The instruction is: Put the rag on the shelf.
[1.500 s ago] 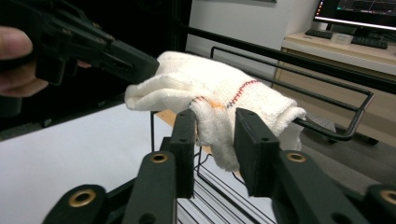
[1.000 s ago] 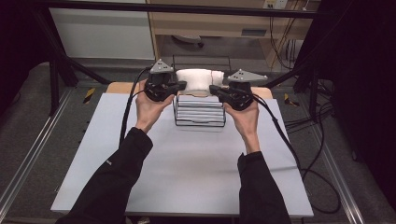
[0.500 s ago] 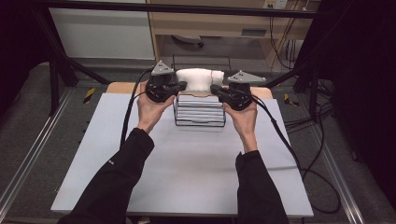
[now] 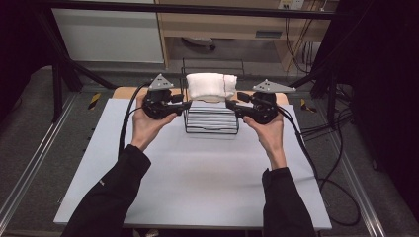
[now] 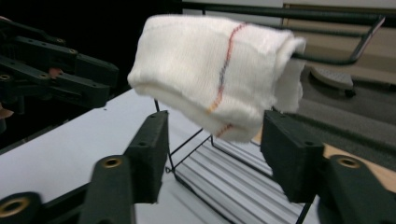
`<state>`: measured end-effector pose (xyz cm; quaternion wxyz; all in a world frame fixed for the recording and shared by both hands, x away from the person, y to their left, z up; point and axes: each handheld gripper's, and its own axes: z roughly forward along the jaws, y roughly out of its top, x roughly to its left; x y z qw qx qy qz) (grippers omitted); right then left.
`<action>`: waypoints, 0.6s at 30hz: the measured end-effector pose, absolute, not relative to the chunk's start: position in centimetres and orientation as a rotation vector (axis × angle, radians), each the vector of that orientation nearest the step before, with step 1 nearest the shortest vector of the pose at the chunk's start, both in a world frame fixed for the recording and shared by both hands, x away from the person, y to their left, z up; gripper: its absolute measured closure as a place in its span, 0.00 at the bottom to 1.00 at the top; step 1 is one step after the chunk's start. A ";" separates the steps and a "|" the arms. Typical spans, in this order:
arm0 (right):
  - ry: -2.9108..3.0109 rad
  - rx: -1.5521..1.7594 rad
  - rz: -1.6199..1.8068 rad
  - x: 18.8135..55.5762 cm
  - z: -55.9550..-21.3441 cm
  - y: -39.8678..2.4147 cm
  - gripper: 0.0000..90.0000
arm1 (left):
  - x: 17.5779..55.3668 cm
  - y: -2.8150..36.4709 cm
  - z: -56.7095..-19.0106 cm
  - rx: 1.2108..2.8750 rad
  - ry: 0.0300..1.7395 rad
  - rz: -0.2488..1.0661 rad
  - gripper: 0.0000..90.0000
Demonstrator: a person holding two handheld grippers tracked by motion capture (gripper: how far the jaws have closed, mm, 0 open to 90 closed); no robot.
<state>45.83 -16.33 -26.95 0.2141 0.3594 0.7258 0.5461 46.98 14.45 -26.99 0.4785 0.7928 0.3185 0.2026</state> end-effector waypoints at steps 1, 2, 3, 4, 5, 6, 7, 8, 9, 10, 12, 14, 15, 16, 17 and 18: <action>2.023 1.003 1.508 45.7 -27.1 -16.5 0.42 | 46.7 14.9 -27.3 1.941 0.774 0.498 0.61; 2.025 1.006 1.500 45.5 -27.4 -16.6 0.39 | 46.4 15.3 -27.5 1.946 0.772 0.498 0.58; 2.027 1.010 1.494 45.4 -27.6 -16.8 0.36 | 46.1 15.7 -27.8 1.951 0.777 0.500 0.55; 2.032 1.015 1.492 45.2 -27.8 -17.0 0.33 | 45.9 16.0 -28.0 1.951 0.780 0.499 0.52; 2.035 1.020 1.489 45.1 -27.9 -17.1 0.30 | 45.6 16.5 -28.4 1.954 0.781 0.491 0.49; 2.041 1.027 1.475 45.0 -28.2 -17.3 0.26 | 45.3 16.9 -28.7 1.960 0.786 0.484 0.46; 2.045 1.032 1.476 44.8 -28.4 -17.5 0.23 | 45.1 17.2 -29.0 1.962 0.790 0.484 0.43; 2.050 1.037 1.476 44.7 -28.6 -17.6 0.21 | 44.9 17.7 -29.4 1.964 0.792 0.481 0.41; 2.058 1.045 1.473 44.6 -28.9 -17.8 0.19 | 44.6 18.2 -29.9 1.966 0.800 0.473 0.38; 2.058 1.052 1.471 44.4 -29.3 -18.1 0.17 | 44.3 18.6 -30.3 1.966 0.809 0.462 0.35; 2.064 1.063 1.468 44.2 -29.9 -18.5 0.14 | 43.8 19.3 -31.2 1.974 0.817 0.458 0.30; 2.073 1.075 1.460 44.0 -30.6 -18.9 0.11 | 43.4 19.8 -32.0 1.987 0.823 0.460 0.24; 2.079 1.077 1.459 43.9 -30.9 -19.1 0.11 | 43.1 20.2 -32.6 1.986 0.832 0.455 0.21; 2.085 1.083 1.459 43.7 -31.4 -19.3 0.10 | 42.8 20.6 -33.0 1.987 0.838 0.452 0.19; 2.090 1.087 1.456 43.6 -31.8 -19.4 0.09 | 42.6 20.9 -33.4 1.987 0.846 0.447 0.18; 2.101 1.088 1.451 43.5 -32.1 -19.6 0.08 | 42.3 21.2 -33.8 1.989 0.853 0.449 0.16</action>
